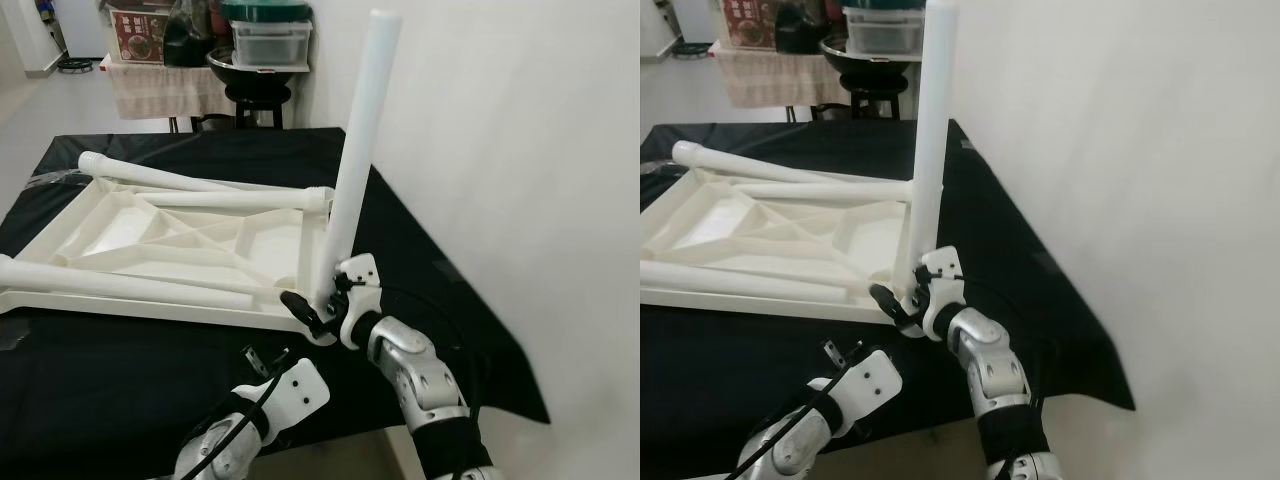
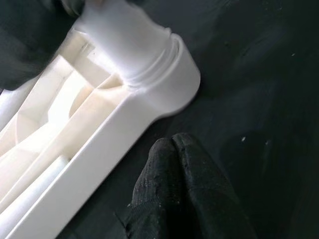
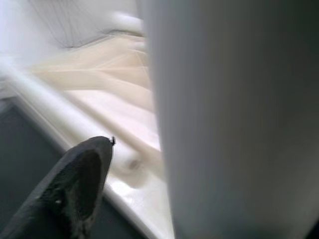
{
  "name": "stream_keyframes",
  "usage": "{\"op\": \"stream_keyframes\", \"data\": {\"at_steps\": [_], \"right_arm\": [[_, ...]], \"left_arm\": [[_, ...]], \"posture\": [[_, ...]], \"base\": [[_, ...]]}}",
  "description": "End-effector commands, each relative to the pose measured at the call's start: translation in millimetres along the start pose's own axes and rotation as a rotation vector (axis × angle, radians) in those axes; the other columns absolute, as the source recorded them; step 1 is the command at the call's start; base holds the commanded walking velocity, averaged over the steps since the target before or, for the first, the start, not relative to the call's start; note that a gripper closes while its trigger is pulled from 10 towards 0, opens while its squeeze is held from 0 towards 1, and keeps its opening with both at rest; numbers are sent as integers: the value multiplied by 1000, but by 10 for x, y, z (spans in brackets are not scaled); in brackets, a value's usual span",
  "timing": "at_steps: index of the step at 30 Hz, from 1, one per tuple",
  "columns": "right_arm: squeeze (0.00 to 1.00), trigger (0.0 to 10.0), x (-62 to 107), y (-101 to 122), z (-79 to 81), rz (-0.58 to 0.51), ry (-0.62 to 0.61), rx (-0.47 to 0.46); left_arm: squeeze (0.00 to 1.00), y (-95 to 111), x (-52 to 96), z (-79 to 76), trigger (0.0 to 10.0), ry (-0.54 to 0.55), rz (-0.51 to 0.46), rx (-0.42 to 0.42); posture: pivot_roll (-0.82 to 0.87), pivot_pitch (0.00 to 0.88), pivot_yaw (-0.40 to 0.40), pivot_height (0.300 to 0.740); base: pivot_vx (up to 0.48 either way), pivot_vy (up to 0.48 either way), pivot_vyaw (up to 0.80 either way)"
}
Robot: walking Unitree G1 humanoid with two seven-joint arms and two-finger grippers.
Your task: Building children table
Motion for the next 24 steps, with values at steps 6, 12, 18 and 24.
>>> {"op": "stream_keyframes", "data": {"at_steps": [6, 12, 18, 24], "right_arm": [[0, 10000, 109, 77, 85, 100, 563, 101], [0, 1804, 41, 116, -73, 151, 553, 62], [0, 0, 80, 180, -100, 142, 625, 27], [0, 0, 109, 119, -262, 151, 511, 67]], "left_arm": [[0, -29, -27, -38, 10000, -16, 17, -2], [0, -22, -33, -40, 10000, -16, 17, -2], [0, -14, -33, -40, 10000, -15, 15, -2], [0, 6, -25, -40, 10000, -15, 12, -3]], "posture": [[109, 0, -113, 740], [115, 0, -113, 740], [112, 0, -112, 740], [101, 0, -113, 740]], "base": [[0, 0, 0], [0, 0, 0], [0, 0, 0], [0, 0, 0]]}}
Point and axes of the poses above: a point about 5 cm out from each wrist's last joint towards the gripper, its own x axis pointing back from the gripper into the wrist, its own y axis along the axis of the wrist's last joint, z = x × y, the point moved 2 cm from there along -x, pointing out of the wrist towards the gripper, and after that the axes turned 1 degree about -x, right-handed, at the moved point
